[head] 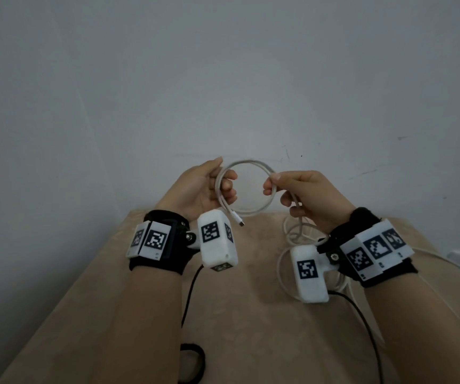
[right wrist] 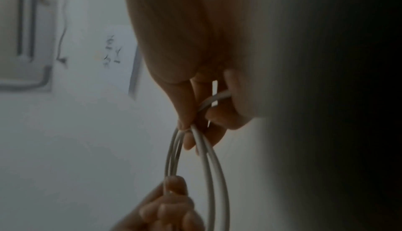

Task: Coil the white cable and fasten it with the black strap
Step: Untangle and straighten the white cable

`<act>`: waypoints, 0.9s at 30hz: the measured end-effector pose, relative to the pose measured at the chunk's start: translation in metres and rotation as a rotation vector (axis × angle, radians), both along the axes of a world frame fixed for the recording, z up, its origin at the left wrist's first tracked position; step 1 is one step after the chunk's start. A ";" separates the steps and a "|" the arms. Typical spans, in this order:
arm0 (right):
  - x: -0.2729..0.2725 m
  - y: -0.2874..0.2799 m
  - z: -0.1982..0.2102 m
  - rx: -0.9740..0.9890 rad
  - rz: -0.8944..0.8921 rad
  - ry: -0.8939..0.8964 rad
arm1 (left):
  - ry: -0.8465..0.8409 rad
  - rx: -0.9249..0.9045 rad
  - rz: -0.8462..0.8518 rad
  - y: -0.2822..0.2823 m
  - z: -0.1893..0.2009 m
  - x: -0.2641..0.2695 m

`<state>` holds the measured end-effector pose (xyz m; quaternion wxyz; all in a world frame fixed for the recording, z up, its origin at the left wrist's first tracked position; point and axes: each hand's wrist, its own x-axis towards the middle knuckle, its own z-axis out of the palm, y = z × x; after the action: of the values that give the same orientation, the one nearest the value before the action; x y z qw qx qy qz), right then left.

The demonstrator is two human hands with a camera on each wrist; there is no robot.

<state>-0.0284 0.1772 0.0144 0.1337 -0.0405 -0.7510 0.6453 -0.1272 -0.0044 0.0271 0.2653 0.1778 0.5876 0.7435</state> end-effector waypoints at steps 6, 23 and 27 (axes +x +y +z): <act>0.007 -0.003 0.004 0.324 0.158 -0.089 | 0.264 -0.376 -0.129 0.007 -0.002 0.005; 0.007 0.013 0.004 0.826 0.043 -0.232 | 0.288 0.018 0.118 -0.006 0.009 -0.004; 0.010 0.021 0.005 0.586 0.052 -0.237 | 0.128 0.194 0.197 -0.023 0.015 -0.011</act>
<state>-0.0187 0.1983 0.0190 0.0348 -0.0559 -0.9161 0.3954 -0.1384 -0.0271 0.0425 0.1347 0.1911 0.5432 0.8064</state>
